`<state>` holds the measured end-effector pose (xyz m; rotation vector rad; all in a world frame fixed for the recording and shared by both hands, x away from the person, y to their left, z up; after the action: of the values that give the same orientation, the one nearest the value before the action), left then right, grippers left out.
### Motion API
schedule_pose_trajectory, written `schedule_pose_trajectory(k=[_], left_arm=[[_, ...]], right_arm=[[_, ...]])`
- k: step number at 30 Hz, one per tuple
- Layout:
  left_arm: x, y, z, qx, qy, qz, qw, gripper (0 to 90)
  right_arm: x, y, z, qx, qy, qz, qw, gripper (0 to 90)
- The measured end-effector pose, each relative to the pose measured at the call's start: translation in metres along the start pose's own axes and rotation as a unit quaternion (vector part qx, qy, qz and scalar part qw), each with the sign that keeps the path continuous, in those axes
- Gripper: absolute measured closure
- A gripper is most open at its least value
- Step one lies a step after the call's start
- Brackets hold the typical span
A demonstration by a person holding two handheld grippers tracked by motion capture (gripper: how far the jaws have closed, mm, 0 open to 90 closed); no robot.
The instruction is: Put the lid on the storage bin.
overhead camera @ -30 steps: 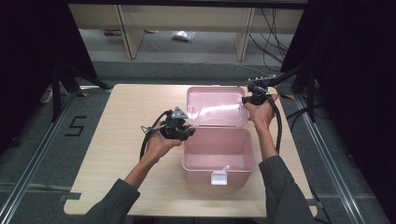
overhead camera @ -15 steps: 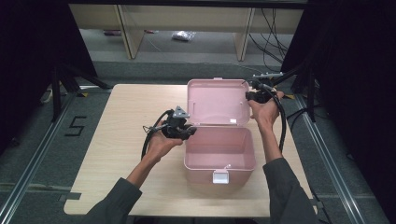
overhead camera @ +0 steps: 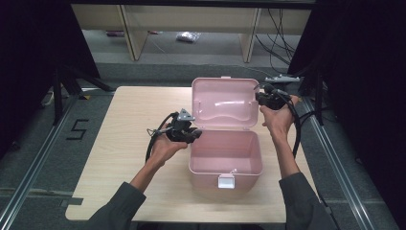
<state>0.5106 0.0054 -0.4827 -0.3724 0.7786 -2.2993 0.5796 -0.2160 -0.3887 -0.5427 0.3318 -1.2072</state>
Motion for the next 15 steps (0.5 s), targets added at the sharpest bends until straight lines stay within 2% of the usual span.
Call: schedule_pose_trajectory(k=[2, 8, 11, 12, 14, 15], left_arm=[[0.000, 0.000, 0.000, 0.000, 0.001, 0.002, 1.0000, 75.9], [0.000, 0.000, 0.000, 0.000, 0.001, 0.000, 1.0000, 75.9], [-0.001, 0.000, 0.000, 0.000, 0.001, 0.001, 1.0000, 75.9], [0.000, 0.001, 0.000, 0.001, 0.001, -0.002, 1.0000, 75.9], [-0.001, 0.000, 0.000, 0.000, 0.001, 0.000, 1.0000, 75.9], [0.000, 0.001, 0.000, 0.002, 0.000, -0.002, 1.0000, 75.8]], right_arm=[[-0.002, -0.003, 0.000, 0.004, 0.008, 0.003, 1.0000, 86.1], [-0.003, -0.013, 0.001, 0.006, -0.011, 0.003, 0.9999, 86.0], [-0.006, -0.017, 0.001, 0.013, -0.003, 0.004, 0.9999, 86.0], [-0.005, -0.019, 0.001, 0.015, -0.011, 0.005, 0.9998, 86.1], [-0.007, -0.023, 0.000, 0.017, -0.004, 0.007, 0.9998, 86.2], [-0.007, -0.025, 0.000, 0.021, -0.008, 0.008, 0.9997, 86.2]])
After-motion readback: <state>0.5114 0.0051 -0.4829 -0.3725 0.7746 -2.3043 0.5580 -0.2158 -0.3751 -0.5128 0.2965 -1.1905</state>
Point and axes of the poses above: each handheld gripper's, and its own axes: y roughly forward along the jaws, z roughly out of its top, x roughly to its right, the point moved 10 cm from there along y, roughly forward along the jaws, and after that the axes turned 2 degrees about -y, right-handed, at the moved point
